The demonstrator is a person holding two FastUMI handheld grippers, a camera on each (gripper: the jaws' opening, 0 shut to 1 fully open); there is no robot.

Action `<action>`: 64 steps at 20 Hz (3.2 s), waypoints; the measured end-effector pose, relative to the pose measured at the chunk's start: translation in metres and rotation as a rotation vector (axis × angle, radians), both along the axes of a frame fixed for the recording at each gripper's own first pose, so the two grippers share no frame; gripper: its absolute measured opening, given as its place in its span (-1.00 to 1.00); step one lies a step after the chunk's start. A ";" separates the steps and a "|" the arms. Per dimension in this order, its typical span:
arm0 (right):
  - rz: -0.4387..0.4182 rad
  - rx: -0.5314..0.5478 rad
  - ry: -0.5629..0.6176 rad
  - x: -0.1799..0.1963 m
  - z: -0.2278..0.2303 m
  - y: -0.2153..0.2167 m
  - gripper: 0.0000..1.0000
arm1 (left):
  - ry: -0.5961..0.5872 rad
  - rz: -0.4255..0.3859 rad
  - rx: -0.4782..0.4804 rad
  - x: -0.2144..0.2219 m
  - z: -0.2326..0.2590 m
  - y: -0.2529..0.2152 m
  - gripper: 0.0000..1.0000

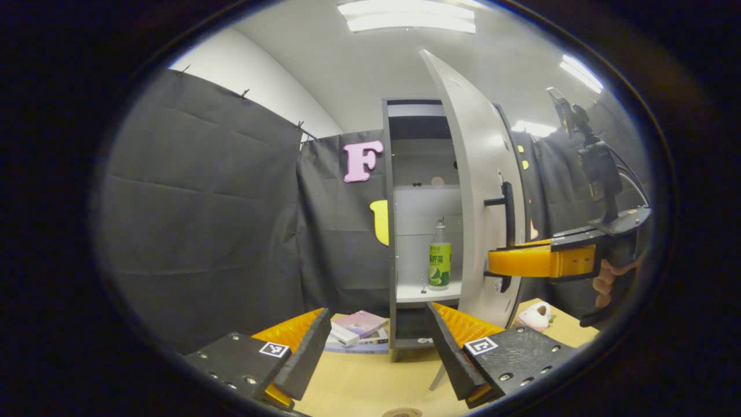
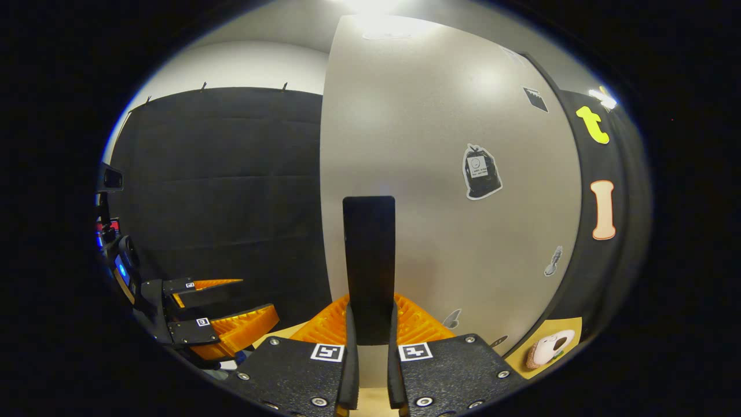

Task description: Open the cabinet door with the right hand, grasp the bottle in the cabinet with the left hand and place it on the coaster, then close the cabinet door with the right hand.

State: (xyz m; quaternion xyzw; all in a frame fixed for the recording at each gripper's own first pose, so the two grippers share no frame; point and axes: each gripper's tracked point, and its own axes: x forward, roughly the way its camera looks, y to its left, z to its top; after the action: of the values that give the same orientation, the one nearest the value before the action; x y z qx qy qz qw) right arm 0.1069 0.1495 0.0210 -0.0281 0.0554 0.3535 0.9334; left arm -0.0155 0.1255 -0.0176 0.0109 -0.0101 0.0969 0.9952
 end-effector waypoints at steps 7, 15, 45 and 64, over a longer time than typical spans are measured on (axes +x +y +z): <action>-0.016 0.014 0.009 -0.008 -0.001 -0.022 -0.63 | 0.003 -0.022 0.003 -0.005 0.001 -0.037 1.00; -0.145 0.022 0.011 -0.025 0.006 -0.053 -0.60 | 0.045 -0.084 -0.024 -0.001 -0.017 -0.112 1.00; -0.741 0.103 -0.079 -0.082 0.000 -0.186 0.58 | 0.059 -0.179 0.074 0.256 -0.039 -0.122 0.86; -1.159 0.022 0.078 -0.092 -0.094 -0.204 0.92 | -0.035 -0.279 0.034 0.424 -0.037 -0.116 0.87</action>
State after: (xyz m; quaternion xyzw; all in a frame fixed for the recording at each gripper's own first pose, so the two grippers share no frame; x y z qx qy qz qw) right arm 0.0145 -0.0544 -0.0734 0.0298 0.0924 -0.2139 0.9720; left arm 0.4083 0.0092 -0.0550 0.0246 -0.0306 -0.0424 0.9983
